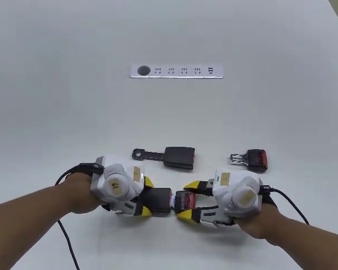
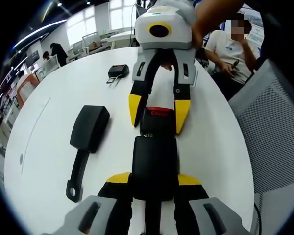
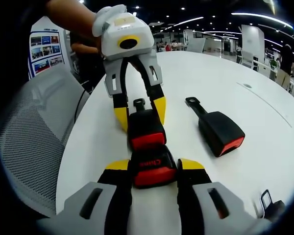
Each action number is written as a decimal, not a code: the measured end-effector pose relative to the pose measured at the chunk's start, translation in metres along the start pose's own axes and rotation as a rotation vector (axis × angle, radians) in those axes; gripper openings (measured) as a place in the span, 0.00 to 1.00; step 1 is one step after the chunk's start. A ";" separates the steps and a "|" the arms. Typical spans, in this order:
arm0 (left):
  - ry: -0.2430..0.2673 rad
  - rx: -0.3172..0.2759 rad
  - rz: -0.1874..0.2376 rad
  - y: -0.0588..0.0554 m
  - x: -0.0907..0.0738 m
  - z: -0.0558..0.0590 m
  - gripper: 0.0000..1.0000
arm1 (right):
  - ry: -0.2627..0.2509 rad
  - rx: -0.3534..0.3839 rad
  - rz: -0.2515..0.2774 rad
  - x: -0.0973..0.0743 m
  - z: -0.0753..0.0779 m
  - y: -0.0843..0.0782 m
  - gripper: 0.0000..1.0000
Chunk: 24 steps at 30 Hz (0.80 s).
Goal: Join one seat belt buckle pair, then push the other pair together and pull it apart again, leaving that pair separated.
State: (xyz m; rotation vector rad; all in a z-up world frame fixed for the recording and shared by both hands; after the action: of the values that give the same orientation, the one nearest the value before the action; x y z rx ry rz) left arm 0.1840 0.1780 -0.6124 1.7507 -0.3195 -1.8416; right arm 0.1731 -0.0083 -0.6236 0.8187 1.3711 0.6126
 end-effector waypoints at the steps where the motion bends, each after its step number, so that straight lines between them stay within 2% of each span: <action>1: -0.001 0.002 0.000 0.000 0.000 0.000 0.33 | 0.001 -0.001 0.000 0.000 0.000 0.000 0.33; 9: -0.008 0.009 0.008 -0.002 0.000 0.000 0.33 | 0.014 -0.009 0.009 -0.001 0.000 -0.003 0.33; 11: -0.013 0.011 0.028 -0.003 -0.001 0.000 0.33 | 0.018 -0.001 0.022 -0.002 0.000 -0.004 0.33; 15: -0.024 0.022 0.039 -0.004 -0.001 -0.001 0.33 | 0.033 -0.028 0.028 -0.003 0.001 -0.003 0.33; 24: -0.054 0.035 0.076 -0.009 -0.003 -0.006 0.33 | 0.051 -0.036 0.056 -0.005 0.001 -0.005 0.33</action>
State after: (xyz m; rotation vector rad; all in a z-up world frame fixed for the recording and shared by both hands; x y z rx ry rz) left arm 0.1881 0.1879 -0.6155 1.6906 -0.4363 -1.8422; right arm 0.1734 -0.0157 -0.6247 0.8191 1.3835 0.7044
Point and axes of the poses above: the centre of the closed fingertips' face, and the gripper's own axes: x roughly forward along the fingers, z roughly to its right, y roughly out of its top, the point moved 10 cm from there along -x, roughly backward along the fingers, and after that the axes turned 9 degrees about -x, right-handed, at the moved point
